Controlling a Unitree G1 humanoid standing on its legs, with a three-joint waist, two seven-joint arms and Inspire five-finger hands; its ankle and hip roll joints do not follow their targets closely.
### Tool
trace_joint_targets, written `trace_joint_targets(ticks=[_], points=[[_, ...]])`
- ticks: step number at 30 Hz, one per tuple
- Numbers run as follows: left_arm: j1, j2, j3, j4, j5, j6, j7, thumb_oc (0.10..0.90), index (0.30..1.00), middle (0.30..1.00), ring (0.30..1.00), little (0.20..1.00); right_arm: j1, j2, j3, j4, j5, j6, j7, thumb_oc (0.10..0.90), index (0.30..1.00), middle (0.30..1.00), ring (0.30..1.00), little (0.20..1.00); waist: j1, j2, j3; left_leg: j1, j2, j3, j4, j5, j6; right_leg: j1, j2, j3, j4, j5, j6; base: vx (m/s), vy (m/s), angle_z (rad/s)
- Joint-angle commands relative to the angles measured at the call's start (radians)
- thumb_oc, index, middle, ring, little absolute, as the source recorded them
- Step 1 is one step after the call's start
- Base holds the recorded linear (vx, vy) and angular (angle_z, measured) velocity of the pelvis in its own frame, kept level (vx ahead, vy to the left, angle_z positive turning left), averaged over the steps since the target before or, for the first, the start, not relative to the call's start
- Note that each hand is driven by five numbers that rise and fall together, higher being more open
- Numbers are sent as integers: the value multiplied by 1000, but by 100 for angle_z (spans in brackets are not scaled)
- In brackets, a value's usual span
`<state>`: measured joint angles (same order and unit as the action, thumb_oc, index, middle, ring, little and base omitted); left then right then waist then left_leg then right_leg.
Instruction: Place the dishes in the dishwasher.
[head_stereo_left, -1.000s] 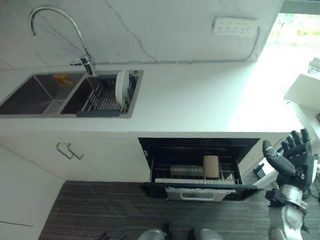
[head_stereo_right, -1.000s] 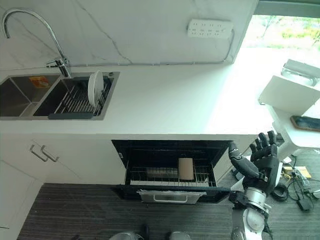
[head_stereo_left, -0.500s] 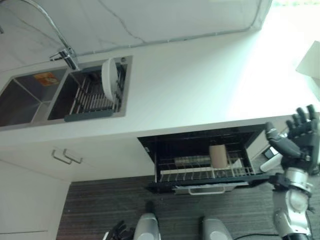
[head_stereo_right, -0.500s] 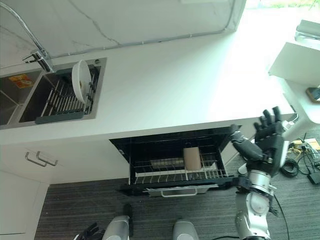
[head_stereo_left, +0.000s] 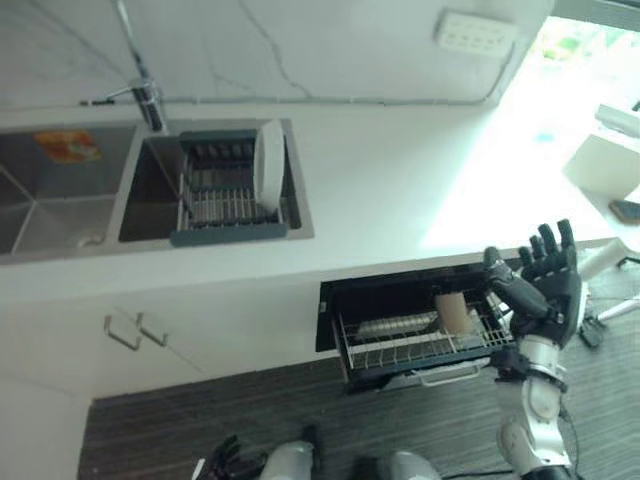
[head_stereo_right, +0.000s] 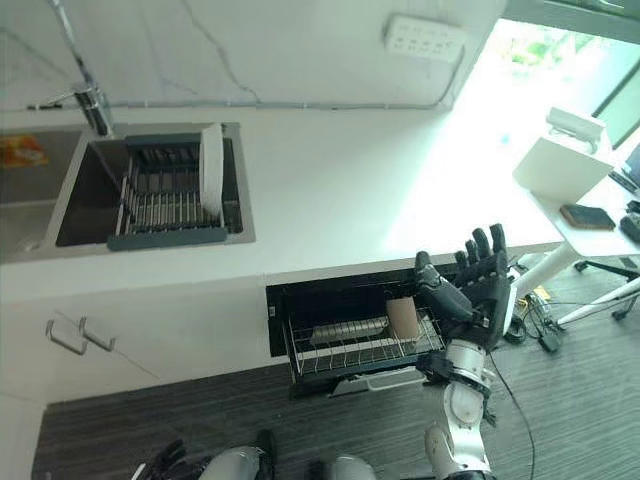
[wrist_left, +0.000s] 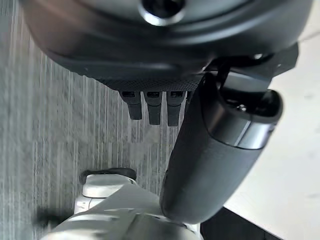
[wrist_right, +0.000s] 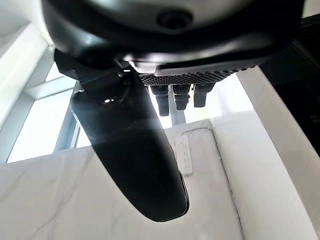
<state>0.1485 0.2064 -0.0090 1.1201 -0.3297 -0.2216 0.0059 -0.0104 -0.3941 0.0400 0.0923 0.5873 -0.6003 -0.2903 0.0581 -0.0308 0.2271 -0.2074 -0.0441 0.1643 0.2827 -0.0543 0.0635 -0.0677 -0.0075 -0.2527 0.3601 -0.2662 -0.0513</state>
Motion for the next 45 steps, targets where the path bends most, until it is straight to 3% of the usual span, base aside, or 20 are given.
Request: trace_joint_targets(ticks=[1,3,6,7,10,12,15,18,22,23,25,31,35,39,40,42,45], points=[[22,7,-18,-16,13,-36,8,800,900,900,900,900,-88,-55,-102,-113,-7,-89,28,800,900,900,900,900,6,32,0,102,32,-107,17,-133,-37,26,-56,41,-60,53,104,36,-82,31],[24,5,-13,-14,-1,-29,28,800,900,900,900,900,-79,-54,-105,-115,-5,-85,52,800,900,900,900,900,-1,20,8,134,11,-91,17,-134,-28,29,-68,56,-60,55,96,51,-75,6],[27,8,-3,-1,31,-40,53,800,900,900,900,900,-80,-44,-97,-105,-28,-85,52,800,900,900,900,900,17,-10,44,139,-5,-98,17,-55,-47,61,-88,86,-60,61,91,46,-12,15],[29,5,-1,0,48,-44,55,800,900,900,900,900,-89,-40,-92,-98,-41,-82,51,800,900,900,900,900,21,-2,51,119,18,-105,17,-49,-57,69,-83,87,-60,60,93,54,216,16],[20,-8,10,5,69,-12,61,800,900,900,900,900,-102,-54,-72,-134,-104,-22,64,800,900,900,900,900,27,43,56,7,155,-169,17,29,-132,108,-79,94,-60,28,104,94,428,-3],[3,-6,7,17,70,-7,54,800,900,900,900,900,-100,-80,-64,-157,-92,4,73,800,900,900,900,900,15,46,47,10,166,-175,17,-4,-132,107,-104,96,-60,28,114,81,458,-13],[-7,-10,-4,20,70,-8,56,800,900,900,900,900,-87,-92,-66,-161,-76,2,61,800,900,900,900,900,3,48,31,36,156,-177,17,-38,-128,103,-129,92,-60,36,126,73,352,-15],[-20,-4,-25,18,98,-1,79,800,900,900,900,900,-82,-79,-72,-145,-49,-13,46,800,900,900,900,900,10,46,8,79,105,-208,17,-90,-95,110,-153,88,-60,48,146,106,259,3],[-26,15,-47,14,102,23,109,800,900,900,900,900,-83,-33,-47,-149,-69,-7,44,800,900,900,900,900,1,55,12,118,73,-212,17,-132,-28,121,-149,70,-58,183,175,108,146,12],[-27,20,-49,15,98,25,111,800,900,900,900,900,-86,-28,-37,-151,-76,-9,42,800,900,900,900,900,2,54,18,120,71,-210,17,-134,-24,106,-144,70,-60,174,169,49,-11,8],[-23,31,-38,9,71,34,109,800,900,900,900,900,-105,-21,-9,-154,-82,-21,49,800,900,900,900,900,9,31,39,132,67,-167,17,-149,-25,11,-148,58,-60,176,174,53,-144,-24],[12,6,-27,3,24,18,105,800,900,900,900,900,-126,-64,-1,-160,-74,-17,49,800,900,900,900,900,23,13,28,123,97,-157,17,-138,-62,1,-135,68,-60,101,147,127,-192,-24],[16,2,-29,8,34,22,113,800,900,900,900,900,-132,-82,-12,-161,-35,4,64,800,900,900,900,900,23,-2,25,142,94,-155,17,-128,-68,7,-124,81,-60,87,123,143,-161,-2],[24,4,-13,9,40,15,106,800,900,900,900,900,-126,-75,-26,-163,1,16,93,800,900,900,900,900,42,-33,61,147,42,-151,54,-25,-72,34,-121,122,-60,82,103,151,-143,-1],[24,7,-12,4,45,21,99,800,900,900,900,900,-127,-70,-30,-163,3,18,95,800,900,900,900,900,43,-26,68,129,47,-141,31,-3,-78,39,-114,119,-60,81,104,114,79,0],[29,2,-13,-9,67,32,85,800,900,900,900,900,-135,-64,-36,-158,-8,9,98,800,900,900,900,900,49,14,75,39,80,-139,17,3,-100,52,-94,107,-60,70,115,94,154,16],[32,-2,-30,-7,76,39,86,800,900,900,900,900,-145,-60,-26,-168,-37,8,70,800,900,900,900,900,66,30,72,-15,103,-165,17,-3,-114,51,-100,97,-60,60,124,75,122,16]])
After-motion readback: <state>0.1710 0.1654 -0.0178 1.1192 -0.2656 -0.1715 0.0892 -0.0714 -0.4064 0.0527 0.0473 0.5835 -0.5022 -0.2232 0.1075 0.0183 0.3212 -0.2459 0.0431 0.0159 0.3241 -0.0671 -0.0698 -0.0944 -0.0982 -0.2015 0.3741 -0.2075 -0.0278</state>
